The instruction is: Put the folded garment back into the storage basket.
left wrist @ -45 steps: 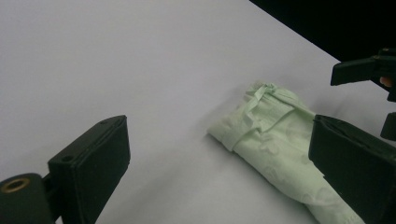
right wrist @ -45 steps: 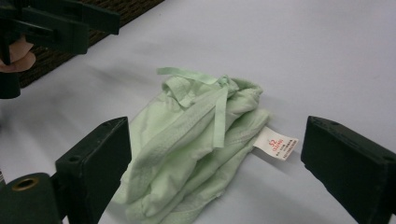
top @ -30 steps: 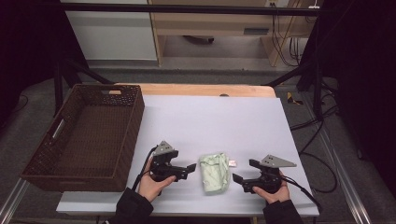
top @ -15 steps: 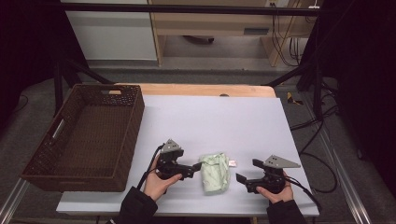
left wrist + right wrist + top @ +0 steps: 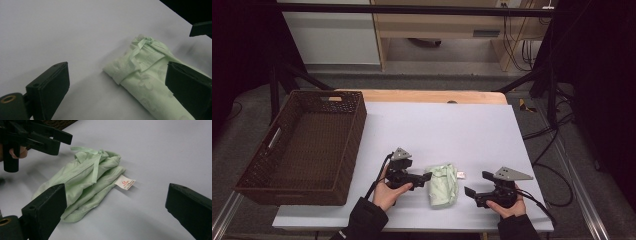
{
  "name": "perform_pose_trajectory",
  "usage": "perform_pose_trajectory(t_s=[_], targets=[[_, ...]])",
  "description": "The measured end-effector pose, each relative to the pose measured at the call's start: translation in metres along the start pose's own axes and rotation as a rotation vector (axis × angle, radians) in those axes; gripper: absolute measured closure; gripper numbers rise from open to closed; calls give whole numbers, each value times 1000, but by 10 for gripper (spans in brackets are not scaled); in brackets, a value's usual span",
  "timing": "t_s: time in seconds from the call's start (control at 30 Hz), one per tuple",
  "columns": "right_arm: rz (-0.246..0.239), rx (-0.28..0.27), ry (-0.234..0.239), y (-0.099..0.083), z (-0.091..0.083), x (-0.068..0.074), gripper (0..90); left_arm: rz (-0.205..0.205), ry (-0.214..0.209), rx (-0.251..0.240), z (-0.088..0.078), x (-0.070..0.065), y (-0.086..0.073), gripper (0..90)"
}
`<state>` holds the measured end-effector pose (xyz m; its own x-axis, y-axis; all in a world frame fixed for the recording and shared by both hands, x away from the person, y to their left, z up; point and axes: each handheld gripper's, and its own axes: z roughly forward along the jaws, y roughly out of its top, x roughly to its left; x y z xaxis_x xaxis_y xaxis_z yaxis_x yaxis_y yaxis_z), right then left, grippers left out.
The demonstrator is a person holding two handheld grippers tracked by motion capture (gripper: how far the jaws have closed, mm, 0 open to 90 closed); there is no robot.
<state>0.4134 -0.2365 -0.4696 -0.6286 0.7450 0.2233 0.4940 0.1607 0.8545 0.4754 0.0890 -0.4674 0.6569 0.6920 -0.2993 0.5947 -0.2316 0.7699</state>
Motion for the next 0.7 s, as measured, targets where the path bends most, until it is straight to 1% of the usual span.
perform_pose_trajectory(t_s=[0.1,0.17,0.27,0.33,0.4,0.5,0.6,0.7], targets=[[1,1,-2,0,0,0,43,-1,14,11,2,2,0,75],[4,0,-2,0,0,0,43,-8,20,15,2,3,0,88],[7,2,-3,-1,-1,-1,43,-22,26,24,4,2,-1,130],[8,1,-1,-1,-1,0,43,-32,24,32,6,0,-2,161],[4,-3,-3,-1,-1,-1,43,-29,19,41,9,-2,-2,208],[11,-5,-3,0,-1,-1,43,-24,22,49,13,-5,-3,245],[9,-2,-2,-1,-1,0,43,-33,20,62,17,-6,-4,291],[8,-3,-2,-1,-1,-1,44,-45,11,62,20,-8,-4,334]])
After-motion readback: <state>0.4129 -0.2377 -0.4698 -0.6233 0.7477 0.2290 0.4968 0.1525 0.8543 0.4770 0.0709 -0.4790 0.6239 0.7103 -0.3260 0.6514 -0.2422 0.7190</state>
